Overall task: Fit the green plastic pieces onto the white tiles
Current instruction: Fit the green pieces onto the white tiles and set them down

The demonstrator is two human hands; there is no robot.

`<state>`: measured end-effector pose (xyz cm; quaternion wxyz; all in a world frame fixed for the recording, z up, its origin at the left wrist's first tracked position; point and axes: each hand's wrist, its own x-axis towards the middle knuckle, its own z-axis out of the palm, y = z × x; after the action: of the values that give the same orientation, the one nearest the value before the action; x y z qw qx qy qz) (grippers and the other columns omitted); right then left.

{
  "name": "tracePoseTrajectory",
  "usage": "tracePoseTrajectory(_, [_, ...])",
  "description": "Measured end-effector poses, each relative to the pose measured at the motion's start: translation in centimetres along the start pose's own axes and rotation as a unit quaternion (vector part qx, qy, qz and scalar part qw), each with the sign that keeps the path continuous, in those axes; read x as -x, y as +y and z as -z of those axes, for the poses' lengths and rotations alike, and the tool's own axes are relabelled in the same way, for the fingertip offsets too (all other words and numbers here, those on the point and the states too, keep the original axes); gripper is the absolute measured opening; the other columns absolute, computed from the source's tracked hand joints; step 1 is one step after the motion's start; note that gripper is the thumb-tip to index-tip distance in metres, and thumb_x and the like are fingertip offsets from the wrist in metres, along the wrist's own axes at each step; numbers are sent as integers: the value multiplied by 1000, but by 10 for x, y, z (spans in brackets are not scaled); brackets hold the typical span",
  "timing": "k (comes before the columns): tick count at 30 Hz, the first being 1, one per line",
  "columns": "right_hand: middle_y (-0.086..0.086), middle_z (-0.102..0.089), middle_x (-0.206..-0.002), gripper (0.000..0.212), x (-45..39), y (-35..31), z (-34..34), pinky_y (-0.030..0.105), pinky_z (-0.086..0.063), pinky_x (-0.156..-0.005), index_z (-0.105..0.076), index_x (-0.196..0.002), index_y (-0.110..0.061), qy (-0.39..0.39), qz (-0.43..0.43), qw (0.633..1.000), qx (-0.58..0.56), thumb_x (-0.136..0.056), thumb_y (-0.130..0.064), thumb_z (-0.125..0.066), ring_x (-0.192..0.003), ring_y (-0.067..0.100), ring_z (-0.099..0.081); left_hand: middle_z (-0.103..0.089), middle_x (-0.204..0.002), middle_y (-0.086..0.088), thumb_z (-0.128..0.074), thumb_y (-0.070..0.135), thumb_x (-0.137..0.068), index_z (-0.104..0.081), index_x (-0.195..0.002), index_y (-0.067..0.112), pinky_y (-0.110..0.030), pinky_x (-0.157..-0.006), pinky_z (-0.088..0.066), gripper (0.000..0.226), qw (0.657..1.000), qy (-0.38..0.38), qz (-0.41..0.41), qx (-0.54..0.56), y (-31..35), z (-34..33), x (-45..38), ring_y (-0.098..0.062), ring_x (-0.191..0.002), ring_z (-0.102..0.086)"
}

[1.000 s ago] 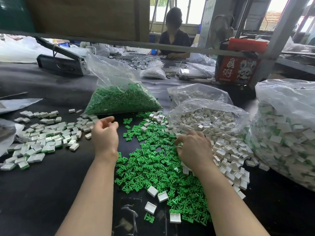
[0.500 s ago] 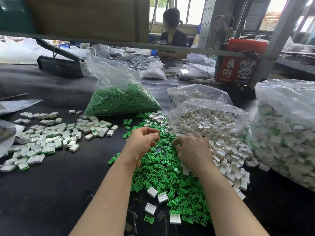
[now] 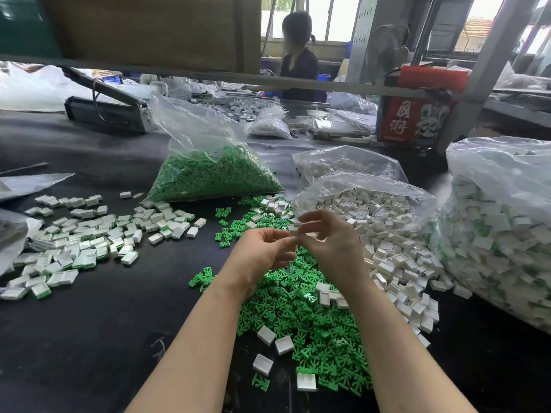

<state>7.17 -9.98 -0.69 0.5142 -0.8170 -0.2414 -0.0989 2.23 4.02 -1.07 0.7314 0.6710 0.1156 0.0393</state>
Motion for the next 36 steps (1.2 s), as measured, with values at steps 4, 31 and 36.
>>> tracePoseTrajectory(4, [-16, -72, -86, 32, 2, -5, -4, 6, -46, -65, -66, -104, -20, 1, 40, 999, -24, -78, -4, -76, -80, -9, -65, -74, -76, -7, -79, 17, -71, -72, -92, 6, -18, -56, -52, 25, 996, 22, -54, 74, 1, -5, -1, -14, -68, -70])
tracePoseTrajectory(31, [-1, -74, -86, 9, 2, -14, 6, 15, -53, -69, -75, -90, -14, 9, -108, 974, -197, -84, -8, -73, -75, 2, -68, -73, -79, -2, -69, 8, -72, -72, -85, 12, -21, -59, -56, 14, 928, -29, -30, 370, 14, 10, 2, -10, -69, -70])
tracePoseTrajectory(36, [7, -71, -86, 14, 1, -23, 11, 20, -42, -59, -72, -95, -8, 16, -159, 915, -370, -82, -6, -71, -67, 9, -56, -75, -89, -6, -69, 9, -76, -72, -100, 12, -23, -61, -57, 24, 935, -40, -32, 351, 13, 9, 3, -14, -78, -73])
